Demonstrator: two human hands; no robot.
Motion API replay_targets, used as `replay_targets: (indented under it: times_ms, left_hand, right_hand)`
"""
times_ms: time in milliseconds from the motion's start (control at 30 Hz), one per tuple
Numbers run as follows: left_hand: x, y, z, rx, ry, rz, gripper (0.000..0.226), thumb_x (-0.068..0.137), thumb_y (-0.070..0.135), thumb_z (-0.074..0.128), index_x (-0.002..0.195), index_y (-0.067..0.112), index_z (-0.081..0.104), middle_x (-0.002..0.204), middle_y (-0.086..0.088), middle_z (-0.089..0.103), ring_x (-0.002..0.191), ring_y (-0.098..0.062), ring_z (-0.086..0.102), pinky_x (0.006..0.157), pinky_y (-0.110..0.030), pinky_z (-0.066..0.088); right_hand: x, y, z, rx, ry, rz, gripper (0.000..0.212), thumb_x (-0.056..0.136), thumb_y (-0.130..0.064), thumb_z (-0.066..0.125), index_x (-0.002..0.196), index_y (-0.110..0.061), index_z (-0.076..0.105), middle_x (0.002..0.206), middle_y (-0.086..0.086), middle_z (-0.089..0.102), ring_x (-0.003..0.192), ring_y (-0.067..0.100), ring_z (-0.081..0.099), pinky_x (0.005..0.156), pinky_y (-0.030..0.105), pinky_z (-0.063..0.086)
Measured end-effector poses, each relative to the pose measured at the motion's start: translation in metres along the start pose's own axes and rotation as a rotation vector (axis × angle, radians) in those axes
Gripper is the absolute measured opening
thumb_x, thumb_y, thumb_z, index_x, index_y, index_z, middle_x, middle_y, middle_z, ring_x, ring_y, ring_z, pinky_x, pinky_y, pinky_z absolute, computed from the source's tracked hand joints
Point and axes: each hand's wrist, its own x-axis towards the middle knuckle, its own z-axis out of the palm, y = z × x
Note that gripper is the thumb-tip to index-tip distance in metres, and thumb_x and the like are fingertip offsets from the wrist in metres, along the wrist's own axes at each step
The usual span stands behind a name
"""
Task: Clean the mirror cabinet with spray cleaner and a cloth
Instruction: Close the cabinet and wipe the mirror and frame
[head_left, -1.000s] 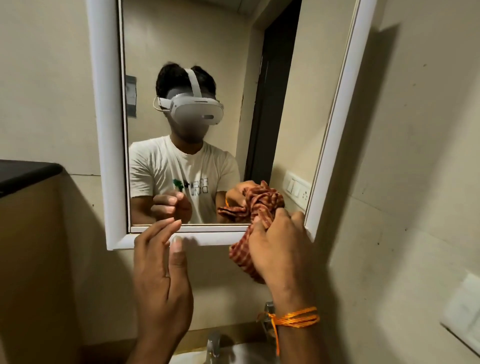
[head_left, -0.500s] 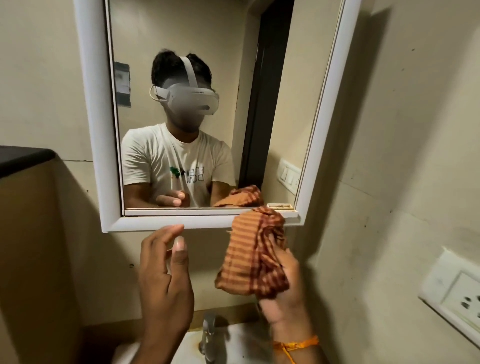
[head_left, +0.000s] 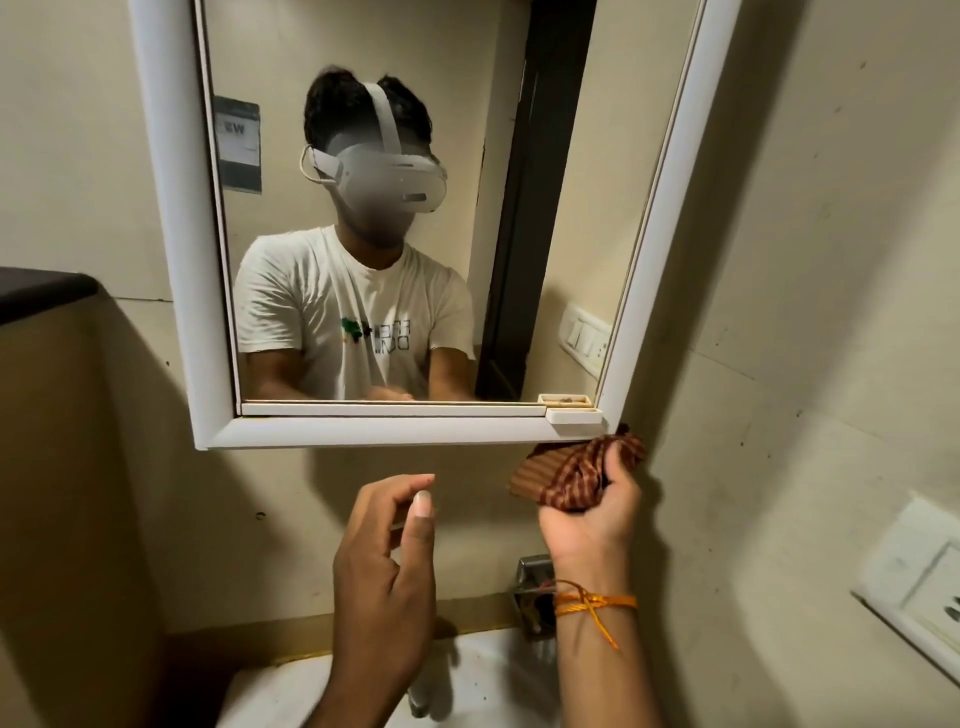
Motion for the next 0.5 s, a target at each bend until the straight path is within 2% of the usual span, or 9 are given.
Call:
replay_targets:
  times_ms: [67,133,267,333,433,500]
  left_hand:
    - [0.0,-0.002,0.0,-0.001,0.003,-0.002,0.036,0.09,0.055,0.036,0.106,0.034,0.061,0.106,0.015,0.062,0.098,-0.008,0.063,0.08,-0.034,0.056]
    - [0.001,-0.004,-0.001,-0.005,0.014,0.001,0.036,0.091,0.055,0.035,0.106,0.034,0.061,0.105,0.015,0.062,0.096,-0.008,0.063,0.079,-0.035,0.056]
    - [0.005,-0.012,-0.005,-0.018,0.047,-0.011,0.033,0.092,0.053,0.035,0.105,0.037,0.061,0.103,0.014,0.062,0.095,-0.011,0.064,0.077,-0.04,0.056]
    - [0.005,-0.015,-0.004,-0.025,0.063,-0.02,0.031,0.092,0.052,0.036,0.104,0.038,0.061,0.102,0.013,0.063,0.094,-0.012,0.064,0.077,-0.043,0.056]
    - [0.005,-0.014,0.002,-0.055,0.072,-0.004,0.029,0.093,0.046,0.039,0.103,0.033,0.063,0.101,0.01,0.064,0.092,-0.016,0.064,0.075,-0.046,0.055]
    - [0.006,-0.012,0.006,-0.058,0.057,-0.007,0.029,0.093,0.047,0.039,0.103,0.033,0.063,0.101,0.011,0.064,0.093,-0.015,0.064,0.076,-0.046,0.056]
  right_hand:
    - [0.005,0.011,0.007,0.025,-0.017,-0.019,0.028,0.094,-0.037,0.051,0.098,-0.022,0.074,0.1,0.004,0.074,0.103,0.026,0.065,0.102,0.048,0.041]
    - [0.009,0.023,0.008,0.041,-0.012,-0.048,0.029,0.093,-0.04,0.053,0.111,-0.023,0.069,0.106,0.005,0.074,0.11,0.027,0.063,0.101,0.048,0.044]
    - [0.013,0.033,0.009,0.047,-0.027,-0.098,0.028,0.095,-0.041,0.051,0.112,-0.023,0.066,0.102,0.003,0.075,0.102,0.024,0.067,0.089,0.042,0.05]
    - [0.011,0.043,0.007,0.034,-0.051,-0.085,0.029,0.096,-0.041,0.05,0.112,-0.023,0.066,0.106,0.003,0.073,0.098,0.022,0.07,0.093,0.042,0.049]
    - [-0.001,0.064,0.001,-0.028,-0.112,-0.002,0.037,0.097,-0.042,0.049,0.122,-0.02,0.064,0.119,0.007,0.069,0.109,0.025,0.066,0.103,0.045,0.044]
    - [-0.006,0.069,-0.005,-0.058,-0.127,0.036,0.042,0.095,-0.043,0.049,0.125,-0.018,0.062,0.122,0.008,0.068,0.115,0.028,0.062,0.102,0.046,0.044]
